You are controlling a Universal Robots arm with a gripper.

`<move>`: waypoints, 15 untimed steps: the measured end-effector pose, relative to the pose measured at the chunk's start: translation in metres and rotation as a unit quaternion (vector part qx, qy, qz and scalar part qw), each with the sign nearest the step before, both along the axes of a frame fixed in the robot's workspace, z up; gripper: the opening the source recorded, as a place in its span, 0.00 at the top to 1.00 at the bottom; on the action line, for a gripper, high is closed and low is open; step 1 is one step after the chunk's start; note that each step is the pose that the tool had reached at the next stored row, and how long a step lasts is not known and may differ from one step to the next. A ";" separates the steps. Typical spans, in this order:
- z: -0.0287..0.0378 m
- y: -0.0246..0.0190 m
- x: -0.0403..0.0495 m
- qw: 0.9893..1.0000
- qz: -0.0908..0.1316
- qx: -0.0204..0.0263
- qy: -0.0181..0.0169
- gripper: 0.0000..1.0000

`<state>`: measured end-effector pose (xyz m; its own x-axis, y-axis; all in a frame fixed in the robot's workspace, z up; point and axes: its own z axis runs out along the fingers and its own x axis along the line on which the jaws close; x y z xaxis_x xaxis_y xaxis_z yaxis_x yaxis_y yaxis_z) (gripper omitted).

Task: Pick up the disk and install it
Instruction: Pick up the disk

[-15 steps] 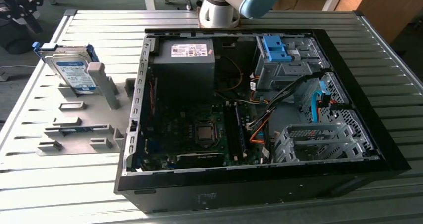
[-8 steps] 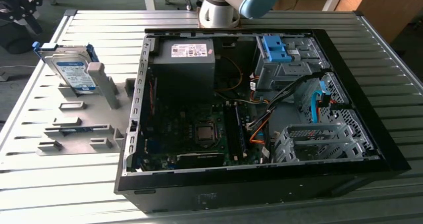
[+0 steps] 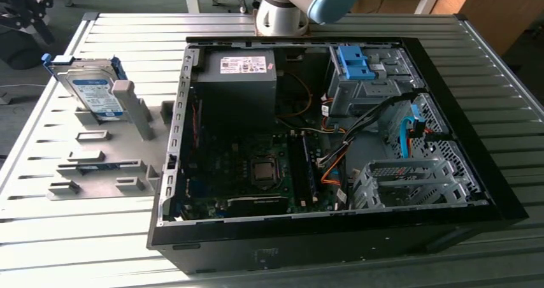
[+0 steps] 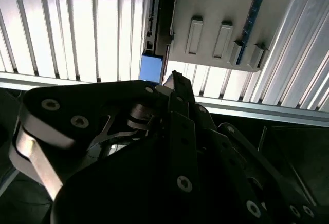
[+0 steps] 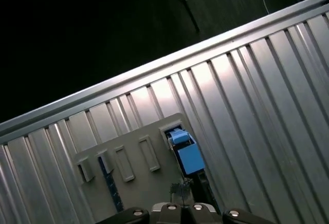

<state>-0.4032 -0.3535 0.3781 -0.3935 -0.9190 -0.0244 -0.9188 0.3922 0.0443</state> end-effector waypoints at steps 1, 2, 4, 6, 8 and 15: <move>-0.0002 0.0001 0.0000 1.000 0.009 0.000 0.000 0.89; -0.0003 0.0000 0.0000 1.000 0.018 0.000 0.000 0.89; -0.0007 0.0000 0.0000 0.999 0.036 0.000 0.000 0.89; -0.0009 0.0001 -0.0001 0.999 0.055 0.000 0.000 0.89; -0.0011 0.0000 0.0000 0.997 0.073 0.000 0.000 0.89; -0.0017 0.0000 -0.0001 0.991 0.133 0.000 0.000 0.89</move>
<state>-0.4032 -0.3534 0.3764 -0.1374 -0.9902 -0.0244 -0.9897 0.1363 0.0444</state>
